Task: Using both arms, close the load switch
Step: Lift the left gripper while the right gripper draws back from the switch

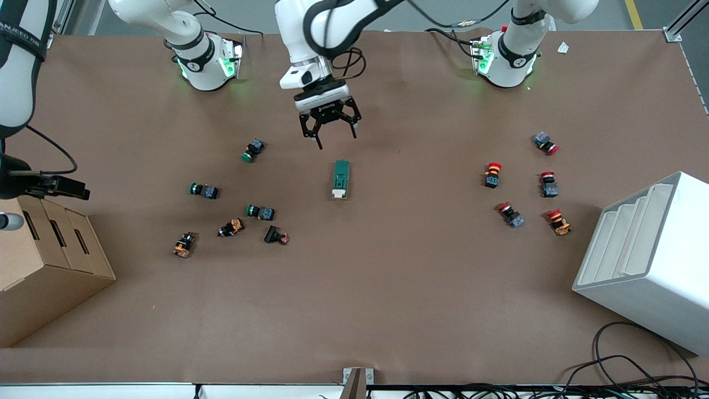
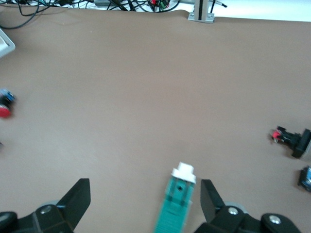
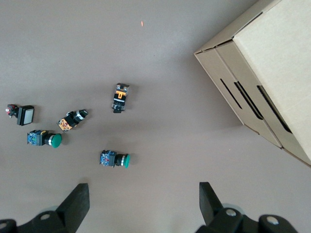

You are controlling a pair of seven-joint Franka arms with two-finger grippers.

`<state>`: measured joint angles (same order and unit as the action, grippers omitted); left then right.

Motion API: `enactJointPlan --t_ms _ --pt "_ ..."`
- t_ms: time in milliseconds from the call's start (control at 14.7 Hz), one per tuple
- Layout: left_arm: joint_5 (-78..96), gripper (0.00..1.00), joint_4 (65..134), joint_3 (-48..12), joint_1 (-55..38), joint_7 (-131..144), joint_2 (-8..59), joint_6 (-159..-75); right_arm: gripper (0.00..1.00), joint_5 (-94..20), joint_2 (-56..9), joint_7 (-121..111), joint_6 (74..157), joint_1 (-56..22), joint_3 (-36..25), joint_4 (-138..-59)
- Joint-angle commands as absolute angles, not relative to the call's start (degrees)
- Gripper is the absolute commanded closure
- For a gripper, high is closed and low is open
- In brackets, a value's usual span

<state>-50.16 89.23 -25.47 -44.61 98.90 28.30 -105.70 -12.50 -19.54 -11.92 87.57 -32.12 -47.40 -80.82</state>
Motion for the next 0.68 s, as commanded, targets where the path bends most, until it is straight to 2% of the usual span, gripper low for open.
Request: enactJointPlan --t_ms 0,136,273,614 --pt "-41.95 0.0 90.7 -25.84 -37.64 85.13 20.68 -105.56 0.0 -12.56 -20.21 -11.78 85.52 -29.88 -46.41 -77.87" --pt "-36.85 0.0 90.7 -25.84 -32.37 74.5 16.81 -105.47 0.0 -13.53 -20.21 -12.04 85.0 -29.53 -46.41 -77.96" --pt "-31.15 0.0 90.62 -25.84 -26.14 64.3 12.76 -105.21 0.0 -13.27 -20.13 -12.21 80.79 -29.71 -46.49 -78.57" --pt "-20.58 0.0 90.35 -25.58 -12.68 38.54 5.99 -104.77 0.0 -12.13 -18.99 -11.6 80.07 -30.07 -45.71 -79.19"
